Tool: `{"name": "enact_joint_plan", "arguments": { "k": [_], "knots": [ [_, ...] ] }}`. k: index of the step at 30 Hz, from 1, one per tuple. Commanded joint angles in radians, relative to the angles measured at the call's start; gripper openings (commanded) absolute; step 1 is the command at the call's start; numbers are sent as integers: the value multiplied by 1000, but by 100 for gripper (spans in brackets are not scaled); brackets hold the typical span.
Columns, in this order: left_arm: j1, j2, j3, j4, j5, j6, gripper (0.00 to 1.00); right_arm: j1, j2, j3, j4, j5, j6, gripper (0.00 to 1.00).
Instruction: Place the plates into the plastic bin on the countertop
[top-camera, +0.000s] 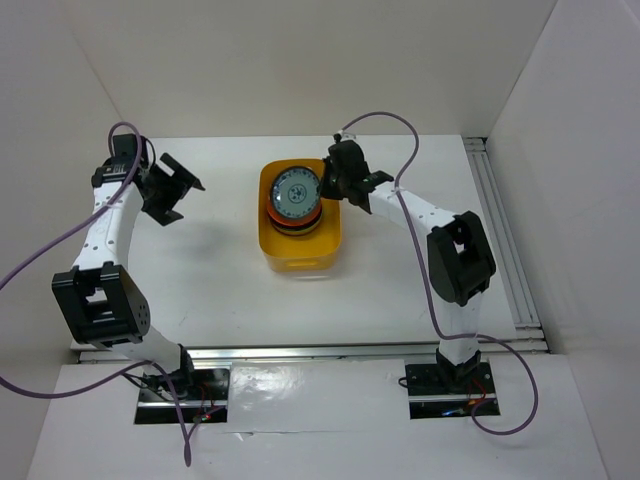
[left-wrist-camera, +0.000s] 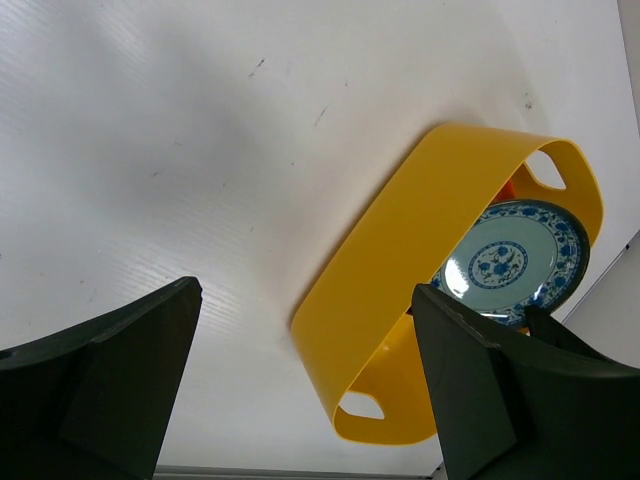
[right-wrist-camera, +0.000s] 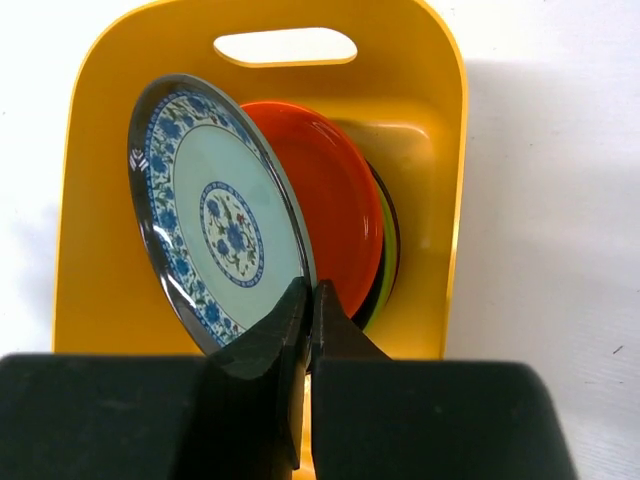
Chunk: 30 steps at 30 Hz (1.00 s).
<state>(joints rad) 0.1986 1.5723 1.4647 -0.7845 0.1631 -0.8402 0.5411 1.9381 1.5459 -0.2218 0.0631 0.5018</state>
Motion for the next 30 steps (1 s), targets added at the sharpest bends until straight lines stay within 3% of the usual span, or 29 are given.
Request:
{"name": "enact_joint_plan", "arguments": {
  "k": [1,3,5,7,8,9,12,16,21,26,30],
  "knots": [
    [1,-47,-18,16,16,16,100,5,8,56,39,0,-20,5],
    [1,-47,-18,16,26,27,100,5,9,68,39,-11,-31,26],
    [1,-47,-18,25,26,38,100,16,9,81,39,-20,-40,61],
    [1,-47,-18,25,26,38,100,25,-10,92,77,-84,-66,75],
    [1,-47,-18,25,26,38,100,34,-31,74,110,-106,-66,91],
    [1,-47,-18,25,39,38,100,34,-51,74,130,-126,-66,100],
    [10,-47,57,-24,49,47,100,52,-105,146,93,-161,-75,100],
    [10,-87,152,-65,58,56,100,34,-217,198,-20,-88,-111,100],
    [-11,-167,223,-111,-6,56,100,-151,-381,140,-252,-27,-129,100],
    [-36,-239,237,-145,-143,56,100,-311,-591,0,-350,82,-160,100],
    [-45,-258,215,-171,-156,56,100,-357,-741,-23,-441,147,-201,100]
  ]
}}
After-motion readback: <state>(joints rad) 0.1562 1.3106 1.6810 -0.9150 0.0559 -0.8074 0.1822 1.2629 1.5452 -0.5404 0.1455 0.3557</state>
